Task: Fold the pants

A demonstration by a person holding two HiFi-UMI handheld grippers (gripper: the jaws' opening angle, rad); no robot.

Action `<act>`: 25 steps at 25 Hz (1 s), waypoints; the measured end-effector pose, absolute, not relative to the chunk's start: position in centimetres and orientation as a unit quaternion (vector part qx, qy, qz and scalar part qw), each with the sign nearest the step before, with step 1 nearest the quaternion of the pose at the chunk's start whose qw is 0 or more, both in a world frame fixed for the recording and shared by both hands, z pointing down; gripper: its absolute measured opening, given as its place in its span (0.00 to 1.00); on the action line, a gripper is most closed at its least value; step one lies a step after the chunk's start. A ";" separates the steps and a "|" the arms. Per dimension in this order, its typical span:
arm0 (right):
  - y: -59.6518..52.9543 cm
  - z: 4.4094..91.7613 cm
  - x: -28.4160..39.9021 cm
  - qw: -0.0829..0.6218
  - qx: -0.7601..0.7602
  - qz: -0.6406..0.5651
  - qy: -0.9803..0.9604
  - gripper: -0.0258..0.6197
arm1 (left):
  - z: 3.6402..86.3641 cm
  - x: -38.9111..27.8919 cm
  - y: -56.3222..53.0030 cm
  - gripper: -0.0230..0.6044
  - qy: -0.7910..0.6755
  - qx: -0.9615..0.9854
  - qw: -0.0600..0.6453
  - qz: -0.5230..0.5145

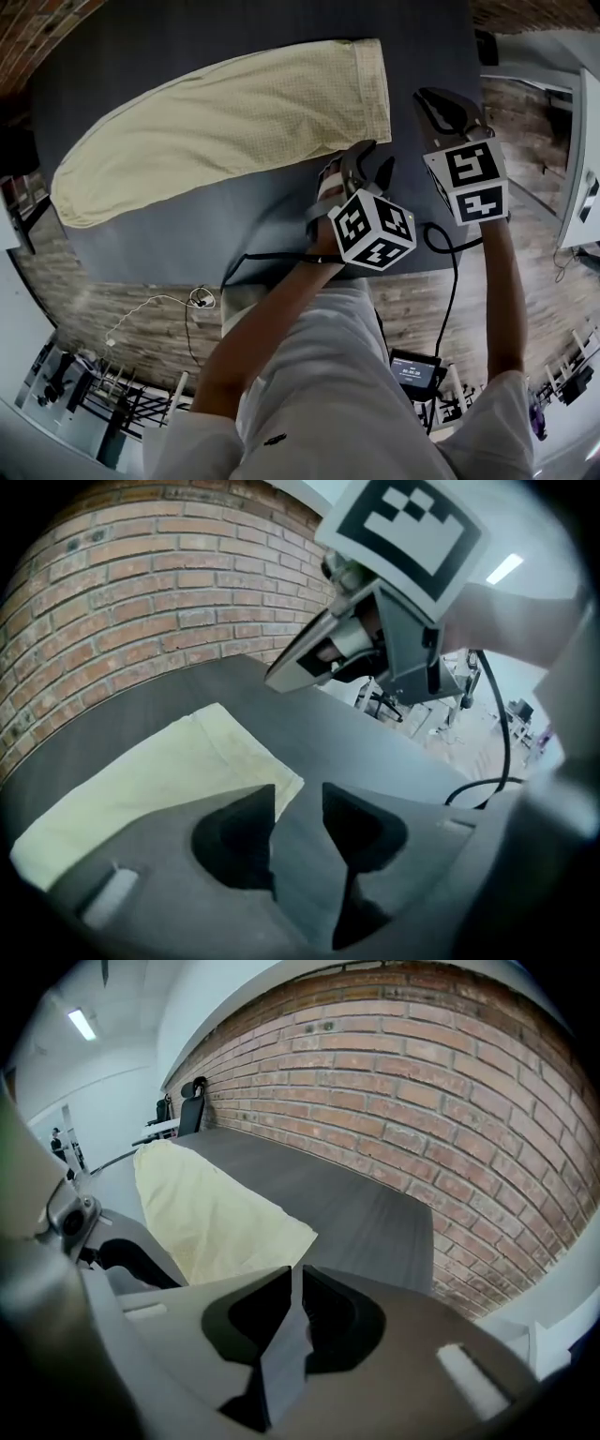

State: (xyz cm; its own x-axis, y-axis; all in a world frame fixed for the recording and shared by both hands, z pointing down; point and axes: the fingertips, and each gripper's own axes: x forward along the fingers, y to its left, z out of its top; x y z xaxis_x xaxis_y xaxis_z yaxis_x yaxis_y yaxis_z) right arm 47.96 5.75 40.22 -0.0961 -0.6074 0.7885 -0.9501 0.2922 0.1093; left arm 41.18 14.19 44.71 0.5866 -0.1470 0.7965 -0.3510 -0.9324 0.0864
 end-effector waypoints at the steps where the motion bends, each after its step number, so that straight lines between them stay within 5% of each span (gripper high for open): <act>1: 5.6 40.5 48.3 0.389 0.547 0.223 -0.706 0.11 | 45.3 41.7 14.2 0.30 -0.142 0.880 0.118 0.437; 9: 3.5 42.0 48.6 0.389 0.522 0.224 -0.725 0.12 | 48.1 43.7 12.9 0.32 -0.174 0.864 0.085 0.464; 14: 2.4 42.6 48.7 0.376 0.511 0.237 -0.736 0.13 | 48.2 43.7 11.8 0.19 -0.196 0.849 0.060 0.487; 22: 0.7 42.7 48.0 0.382 0.497 0.230 -0.744 0.13 | 48.5 43.8 12.2 0.27 -0.170 0.842 0.023 0.512; 25: 0.7 42.9 47.5 0.385 0.492 0.230 -0.746 0.13 | 48.5 43.5 10.9 0.11 -0.205 0.838 0.043 0.504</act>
State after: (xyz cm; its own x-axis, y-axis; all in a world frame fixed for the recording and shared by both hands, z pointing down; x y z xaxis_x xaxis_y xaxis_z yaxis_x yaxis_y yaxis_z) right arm 47.54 0.71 42.93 -0.2196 -0.5578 0.8004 -0.9115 0.4097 0.0355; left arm 43.54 10.93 48.45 0.4066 -0.3001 0.8629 -0.3878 -0.9119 -0.1344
